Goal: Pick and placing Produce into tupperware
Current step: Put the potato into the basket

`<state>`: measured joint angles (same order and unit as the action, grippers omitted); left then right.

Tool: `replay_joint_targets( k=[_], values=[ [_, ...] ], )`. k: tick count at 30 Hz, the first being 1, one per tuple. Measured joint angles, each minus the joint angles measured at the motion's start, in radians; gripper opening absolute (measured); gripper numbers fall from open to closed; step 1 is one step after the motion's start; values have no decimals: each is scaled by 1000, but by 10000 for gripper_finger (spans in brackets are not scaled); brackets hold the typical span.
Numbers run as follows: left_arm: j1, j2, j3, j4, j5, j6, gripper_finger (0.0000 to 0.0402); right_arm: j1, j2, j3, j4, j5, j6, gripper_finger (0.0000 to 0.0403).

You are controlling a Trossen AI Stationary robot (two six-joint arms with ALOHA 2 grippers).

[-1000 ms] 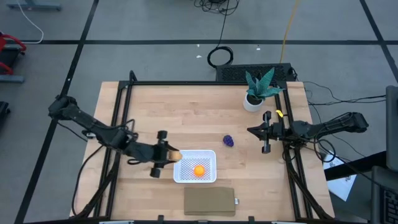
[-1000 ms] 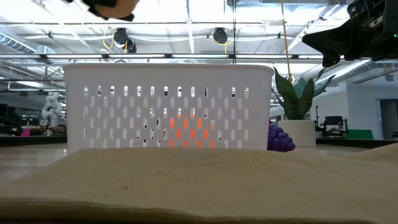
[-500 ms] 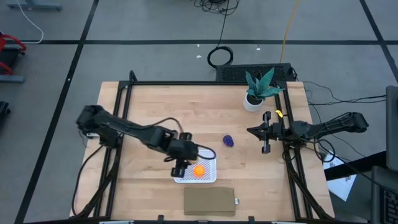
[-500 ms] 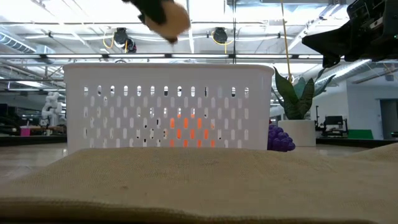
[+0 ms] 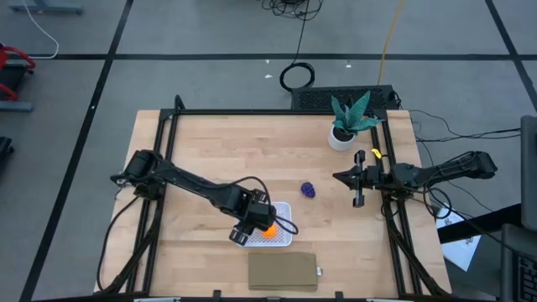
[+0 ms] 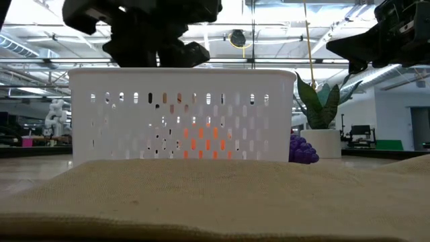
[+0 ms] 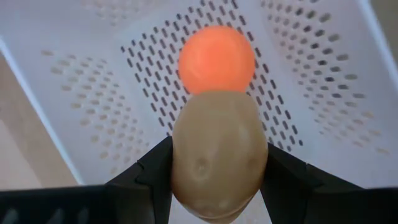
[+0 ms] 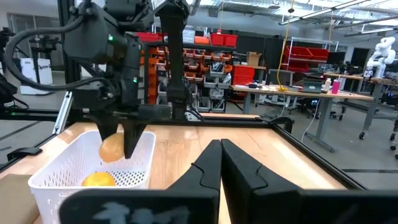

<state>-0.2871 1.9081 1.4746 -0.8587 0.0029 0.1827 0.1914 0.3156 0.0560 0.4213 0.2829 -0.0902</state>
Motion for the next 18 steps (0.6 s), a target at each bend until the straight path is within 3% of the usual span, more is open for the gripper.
replay_joint_targets(
  k=[9,18],
  values=[
    [22,0,0,7,0,123,184,0,0,0,0,0,0,0],
    [68,0,0,85,60,70,184,0,0,0,0,0,0,0]
  ],
)
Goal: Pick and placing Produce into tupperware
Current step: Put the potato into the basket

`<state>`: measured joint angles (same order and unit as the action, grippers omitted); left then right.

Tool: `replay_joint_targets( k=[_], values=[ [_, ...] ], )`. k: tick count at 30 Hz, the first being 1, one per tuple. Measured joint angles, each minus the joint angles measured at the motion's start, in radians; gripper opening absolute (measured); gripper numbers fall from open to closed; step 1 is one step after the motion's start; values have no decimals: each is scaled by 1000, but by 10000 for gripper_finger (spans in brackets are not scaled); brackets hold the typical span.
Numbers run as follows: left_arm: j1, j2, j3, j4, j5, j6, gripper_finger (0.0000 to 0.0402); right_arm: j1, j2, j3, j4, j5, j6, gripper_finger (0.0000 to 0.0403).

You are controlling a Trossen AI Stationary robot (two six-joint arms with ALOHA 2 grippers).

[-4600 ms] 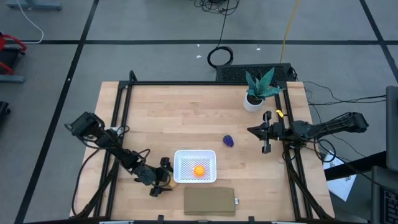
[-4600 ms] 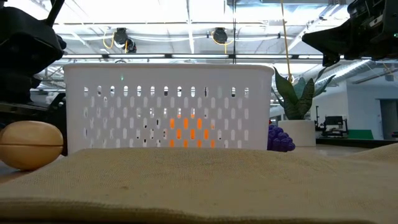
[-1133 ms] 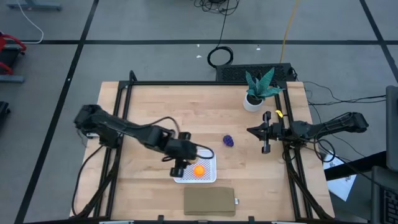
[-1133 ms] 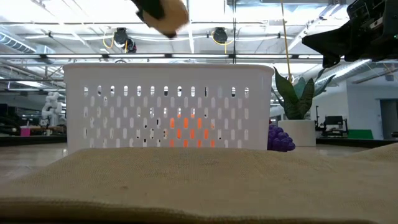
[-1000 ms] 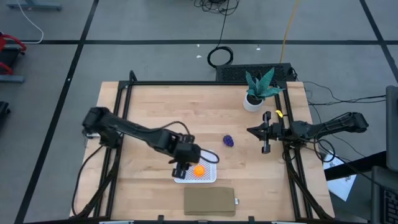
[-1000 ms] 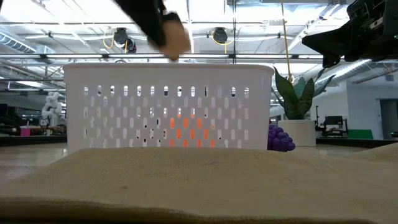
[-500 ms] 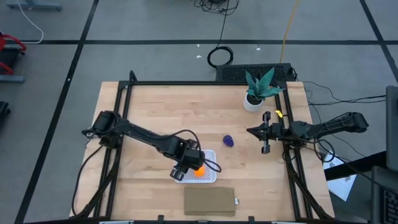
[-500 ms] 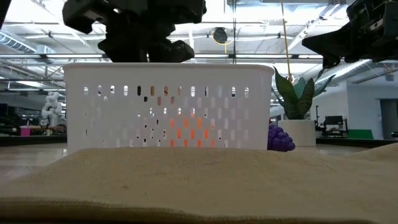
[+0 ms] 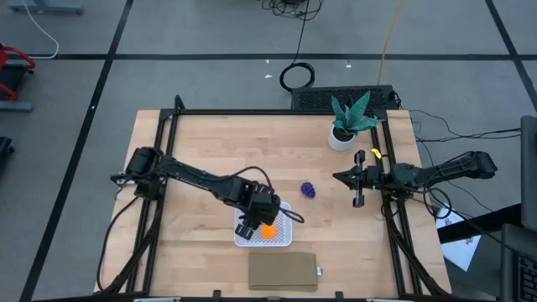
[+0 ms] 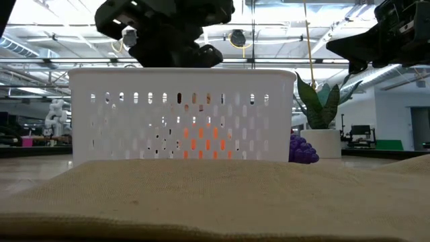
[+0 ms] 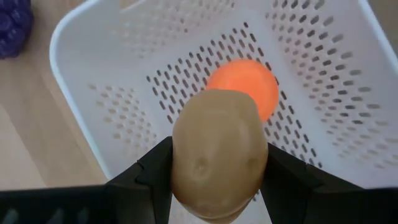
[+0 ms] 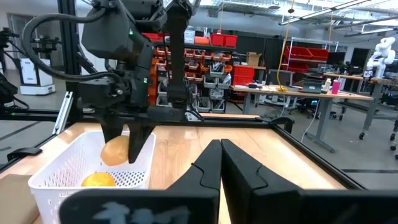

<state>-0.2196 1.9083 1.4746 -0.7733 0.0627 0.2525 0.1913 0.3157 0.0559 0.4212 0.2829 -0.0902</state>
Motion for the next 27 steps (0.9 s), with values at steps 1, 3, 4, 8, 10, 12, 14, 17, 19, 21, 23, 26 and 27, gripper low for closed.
replay_joint_targets(
  k=[1,3,4,8,10,12,14,17,19,21,23,26,27],
  values=[
    [4,0,0,-4,1,-6,184,0,0,0,0,0,0,0],
    [13,0,0,-9,1,-12,184,0,0,0,0,0,0,0],
    [15,0,0,-8,1,-21,184,0,0,0,0,0,0,0],
    [13,0,0,-10,1,-57,184,0,0,0,0,0,0,0],
    [8,5,-4,-7,1,-81,184,0,0,0,0,0,0,0],
    [5,10,-13,-11,0,-82,184,0,0,0,0,0,0,0],
    [2,11,-19,-13,-1,-91,184,0,0,0,0,0,0,0],
    [2,10,-19,-17,-16,-124,184,0,0,0,0,0,0,0],
    [2,10,-20,-30,-32,-147,184,0,0,0,0,0,0,0],
    [2,10,-20,-35,-34,-163,184,0,0,0,0,0,0,0],
    [2,10,-20,-42,-35,-177,184,0,0,0,0,0,0,0],
    [2,10,-20,-48,-36,-188,184,0,0,0,0,0,0,0],
    [2,10,-20,-51,-37,-188,184,0,0,0,0,0,0,0]
  ],
)
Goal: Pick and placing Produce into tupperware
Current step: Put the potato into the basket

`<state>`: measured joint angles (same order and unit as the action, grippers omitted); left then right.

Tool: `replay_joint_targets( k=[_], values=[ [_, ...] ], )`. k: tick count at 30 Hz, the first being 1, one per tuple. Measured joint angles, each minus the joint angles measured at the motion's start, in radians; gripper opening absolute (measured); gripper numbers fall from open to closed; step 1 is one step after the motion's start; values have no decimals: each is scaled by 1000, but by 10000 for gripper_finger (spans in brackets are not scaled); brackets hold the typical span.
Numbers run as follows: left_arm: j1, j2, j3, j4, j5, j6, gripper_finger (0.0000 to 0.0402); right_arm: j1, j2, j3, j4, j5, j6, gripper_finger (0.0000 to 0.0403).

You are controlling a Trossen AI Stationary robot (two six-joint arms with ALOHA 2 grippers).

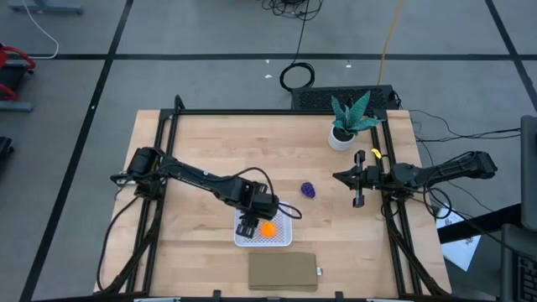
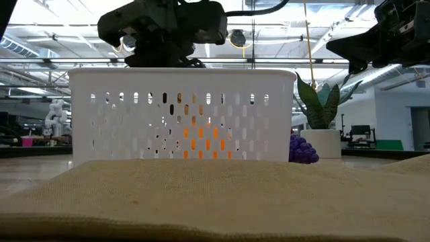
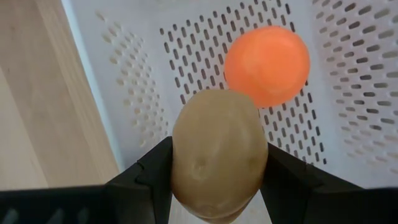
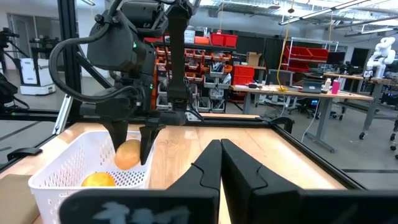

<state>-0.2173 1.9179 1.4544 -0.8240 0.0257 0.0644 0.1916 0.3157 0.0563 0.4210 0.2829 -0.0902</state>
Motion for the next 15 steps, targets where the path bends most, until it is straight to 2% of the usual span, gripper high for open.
replay_joint_targets(
  k=[15],
  values=[
    [-14,27,-1,9,-12,81,184,0,0,0,-1,0,0,0]
  ],
)
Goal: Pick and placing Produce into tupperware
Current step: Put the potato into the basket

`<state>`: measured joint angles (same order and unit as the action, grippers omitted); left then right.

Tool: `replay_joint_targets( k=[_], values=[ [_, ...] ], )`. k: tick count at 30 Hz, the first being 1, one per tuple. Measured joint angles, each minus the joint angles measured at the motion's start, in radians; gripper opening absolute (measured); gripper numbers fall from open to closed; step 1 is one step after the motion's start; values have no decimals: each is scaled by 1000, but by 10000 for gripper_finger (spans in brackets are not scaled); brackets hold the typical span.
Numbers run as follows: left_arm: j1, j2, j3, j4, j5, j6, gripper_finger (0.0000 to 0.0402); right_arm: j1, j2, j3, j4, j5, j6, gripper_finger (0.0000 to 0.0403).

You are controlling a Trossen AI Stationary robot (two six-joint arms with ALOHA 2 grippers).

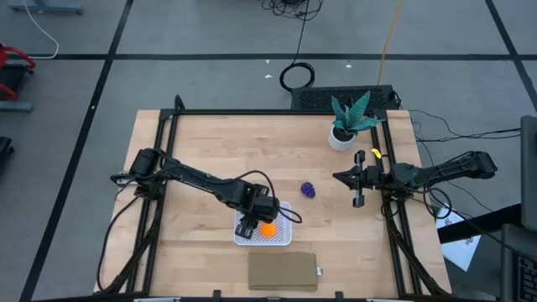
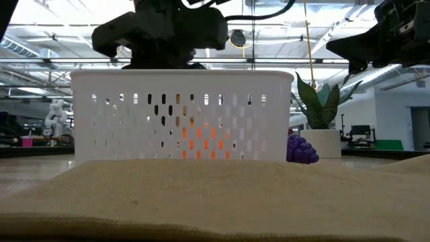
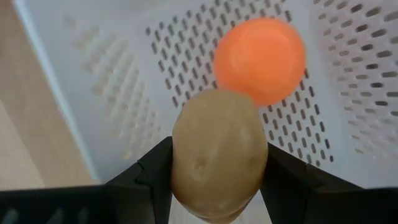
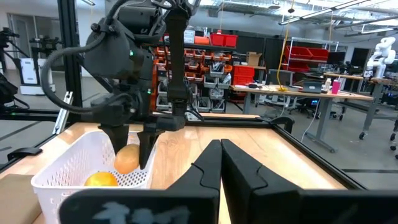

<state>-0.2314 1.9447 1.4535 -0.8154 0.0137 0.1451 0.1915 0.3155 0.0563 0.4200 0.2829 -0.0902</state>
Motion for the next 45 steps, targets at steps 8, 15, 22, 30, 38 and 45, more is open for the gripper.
replay_joint_targets(
  k=[8,15,22,30,38,45],
  values=[
    [-13,31,0,-5,-15,38,184,0,0,0,-4,0,0,0],
    [-40,35,0,-2,-19,136,184,0,0,0,-6,0,0,0],
    [-45,35,0,-2,-22,176,184,0,0,0,-6,0,-2,0],
    [-46,35,0,5,-22,187,184,0,0,0,-6,0,-3,0],
    [-46,35,0,8,-23,177,184,0,0,0,-6,0,-3,0],
    [-50,46,-15,16,-20,171,184,0,0,0,-7,0,-3,0]
  ],
)
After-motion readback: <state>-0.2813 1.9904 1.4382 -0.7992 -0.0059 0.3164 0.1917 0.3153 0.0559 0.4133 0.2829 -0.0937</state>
